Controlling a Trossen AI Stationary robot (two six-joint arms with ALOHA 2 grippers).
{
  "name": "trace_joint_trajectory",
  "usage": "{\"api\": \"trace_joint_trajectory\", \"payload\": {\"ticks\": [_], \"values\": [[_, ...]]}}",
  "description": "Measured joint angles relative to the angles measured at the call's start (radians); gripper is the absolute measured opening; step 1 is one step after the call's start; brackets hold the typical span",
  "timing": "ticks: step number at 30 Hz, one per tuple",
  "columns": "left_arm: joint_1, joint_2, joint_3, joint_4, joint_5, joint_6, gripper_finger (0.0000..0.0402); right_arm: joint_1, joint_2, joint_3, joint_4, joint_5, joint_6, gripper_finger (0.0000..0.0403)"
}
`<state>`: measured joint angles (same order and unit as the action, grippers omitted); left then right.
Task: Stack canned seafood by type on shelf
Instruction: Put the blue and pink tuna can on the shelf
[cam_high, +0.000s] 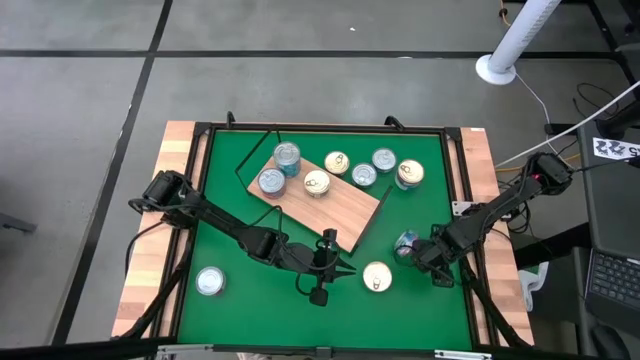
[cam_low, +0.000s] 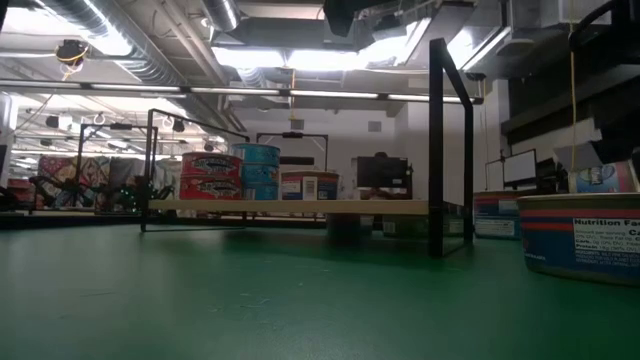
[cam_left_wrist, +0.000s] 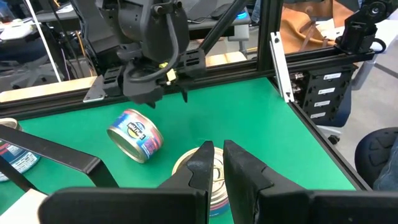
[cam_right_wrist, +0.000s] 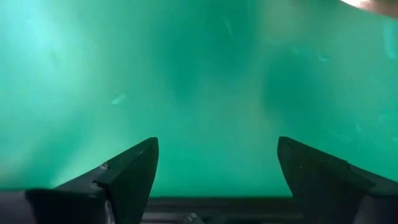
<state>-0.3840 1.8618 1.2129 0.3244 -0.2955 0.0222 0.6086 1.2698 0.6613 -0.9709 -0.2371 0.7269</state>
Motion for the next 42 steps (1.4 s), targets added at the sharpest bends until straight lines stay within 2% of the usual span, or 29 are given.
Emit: {"api": "trace_joint_trajectory", "payload": {"ticks": [12, 20, 25, 28, 32, 36, 42], "values": [[0.000, 0.000, 0.000, 0.000, 0.000, 0.000, 0.0031, 0.000, -0.119, 0.021, -0.055, 0.053, 0.035, 0.0328], [0.000, 0.000, 0.000, 0.000, 0.000, 0.000, 0.0031, 0.000, -0.131, 0.099, -0.023, 0.095, 0.382, 0.0328], [-0.002, 0.000, 0.000, 0.000, 0.000, 0.000, 0.0031, 0.000, -0.130, 0.101, 0.113, 0.089, 0.620, 0.0328], [-0.002, 0.000, 0.000, 0.000, 0.000, 0.000, 0.0031, 0.000, -0.130, 0.101, 0.212, 0.097, 0.651, 0.0328], [-0.001, 0.000, 0.000, 0.000, 0.000, 0.000, 0.0031, 0.000, -0.129, 0.101, 0.303, 0.177, 0.691, 0.0328], [-0.001, 0.000, 0.000, 0.000, 0.000, 0.000, 0.0031, 0.000, -0.129, 0.101, 0.321, 0.261, 0.925, 0.0328], [0.000, 0.000, 0.000, 0.000, 0.000, 0.000, 0.0031, 0.000, -0.129, 0.101, 0.311, 0.373, 1.119, 0.0328]]}}
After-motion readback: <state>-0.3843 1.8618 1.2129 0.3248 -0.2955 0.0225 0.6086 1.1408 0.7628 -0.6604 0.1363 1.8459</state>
